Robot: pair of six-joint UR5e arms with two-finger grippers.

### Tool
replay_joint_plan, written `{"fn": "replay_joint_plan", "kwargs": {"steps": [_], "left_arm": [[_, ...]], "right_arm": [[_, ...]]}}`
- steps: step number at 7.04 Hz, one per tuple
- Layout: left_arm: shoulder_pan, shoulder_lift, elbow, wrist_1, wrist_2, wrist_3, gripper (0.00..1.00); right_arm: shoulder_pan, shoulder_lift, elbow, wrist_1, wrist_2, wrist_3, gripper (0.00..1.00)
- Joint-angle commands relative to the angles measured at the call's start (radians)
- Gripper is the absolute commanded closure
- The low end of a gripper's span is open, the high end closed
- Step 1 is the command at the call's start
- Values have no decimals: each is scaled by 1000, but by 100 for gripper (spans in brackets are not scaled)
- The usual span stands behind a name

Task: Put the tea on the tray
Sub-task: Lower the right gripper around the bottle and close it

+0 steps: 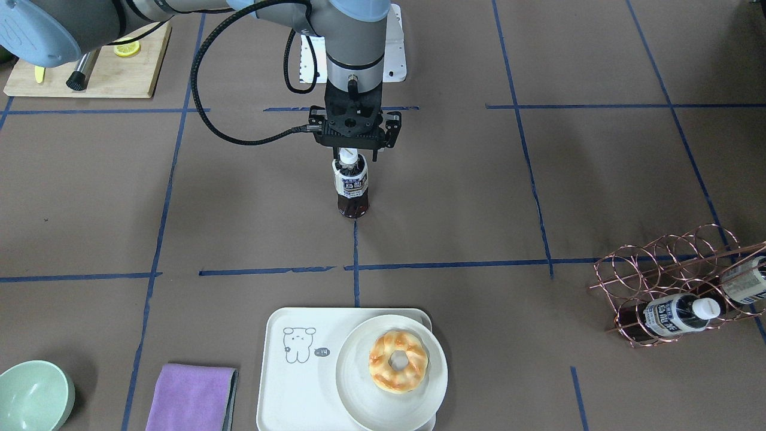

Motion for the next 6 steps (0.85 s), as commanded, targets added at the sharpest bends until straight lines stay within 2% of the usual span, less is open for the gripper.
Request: {"fn": "replay_joint_plan", "kwargs": {"steps": [1,3,4,6], "left_arm": [[-1,-2,0,0,0,0,0],[-1,-2,0,0,2,0,0],[-1,-2,0,0,2,0,0],[-1,-2,6,0,2,-1,0]], "right_arm": [[12,-10,6,-4,3,-10,34],[18,-16,9,-4,5,-20,37],[18,-14,12,-4,7,-20,56],[18,-13,24,-7,5,-10,100]]}}
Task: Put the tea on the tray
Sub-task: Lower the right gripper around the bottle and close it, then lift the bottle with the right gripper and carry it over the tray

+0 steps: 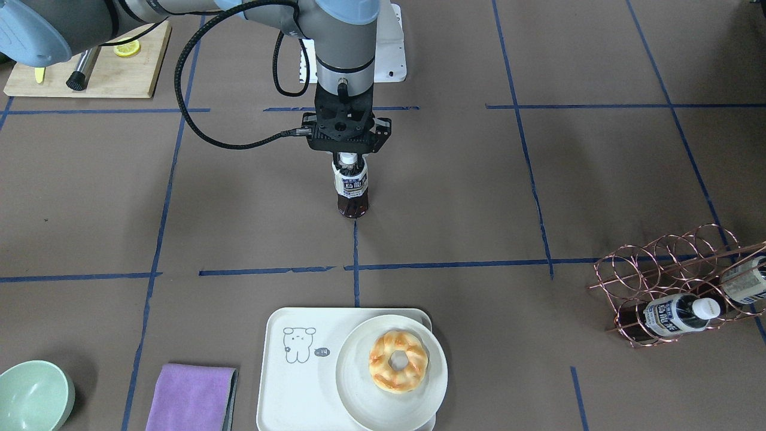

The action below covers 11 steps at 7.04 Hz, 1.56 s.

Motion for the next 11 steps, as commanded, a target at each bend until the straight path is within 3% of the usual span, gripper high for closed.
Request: {"fn": "replay_joint_plan", "kwargs": {"steps": [1,5,8,11], "left_arm": [[0,-2,4,0,0,-3,0],[-11,2,23,0,0,11,0],[-81,5,91,0,-87,72,0],[-91,60,99,-66,-142,72,0]], "right_arm": [[0,7,10,-18,1,4,100],[138,36,-10,-9,32,-69,100],[222,51,-192,243,35,-80,100],[330,129,-373,293,58,-200,100]]}}
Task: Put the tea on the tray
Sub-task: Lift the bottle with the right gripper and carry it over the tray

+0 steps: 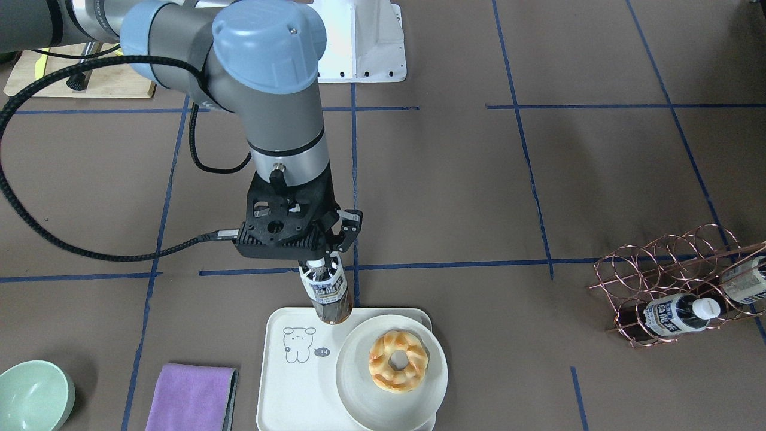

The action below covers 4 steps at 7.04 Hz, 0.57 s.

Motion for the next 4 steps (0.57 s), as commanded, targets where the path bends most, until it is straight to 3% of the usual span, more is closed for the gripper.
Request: {"fn": "replay_joint_plan", "kwargs": {"steps": [1,3,4], "left_arm": [[-4,24,-4,-28,-33,-2,0],[-4,24,-10,-28,-33,-2,0],[-4,23,-10,-28,-32,-2,0]], "right_arm": [[62,37,-114,16,26,-83,100],[67,52,-261,139,28,-90,100],[67,58,-277,140,29,-90,100]]}}
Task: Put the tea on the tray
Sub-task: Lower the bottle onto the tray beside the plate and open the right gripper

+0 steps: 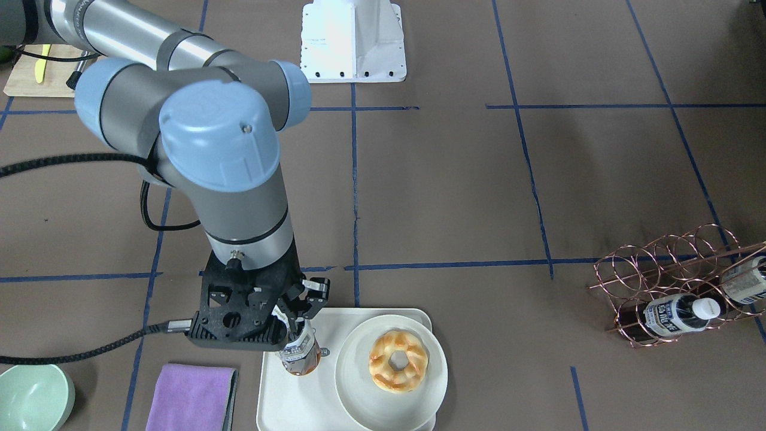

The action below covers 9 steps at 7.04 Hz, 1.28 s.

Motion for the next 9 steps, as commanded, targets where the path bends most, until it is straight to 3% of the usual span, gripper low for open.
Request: {"fn": "replay_joint_plan", "kwargs": {"steps": [1,4,5,6,7,8,9], "left_arm": [[0,-1,-2,0,-1,0,0],[0,-1,-3,0,-1,0,0],[0,-1,-3,0,1,0,0],[-2,-2,-3,0,1,-2,0],[0,-2,-3,0,1,-2,0],[0,-2,-2,0,1,-2,0],[0,-2,0,0,1,-3,0]], "right_arm": [[2,10,-58,27,3,-7,100],[0,8,-70,27,8,-18,99],[0,7,-70,27,14,-18,93],[2,7,-70,27,25,-16,65],[2,5,-70,29,26,-23,21],[2,4,-70,27,26,-38,1],[2,4,-70,29,26,-50,0]]}}
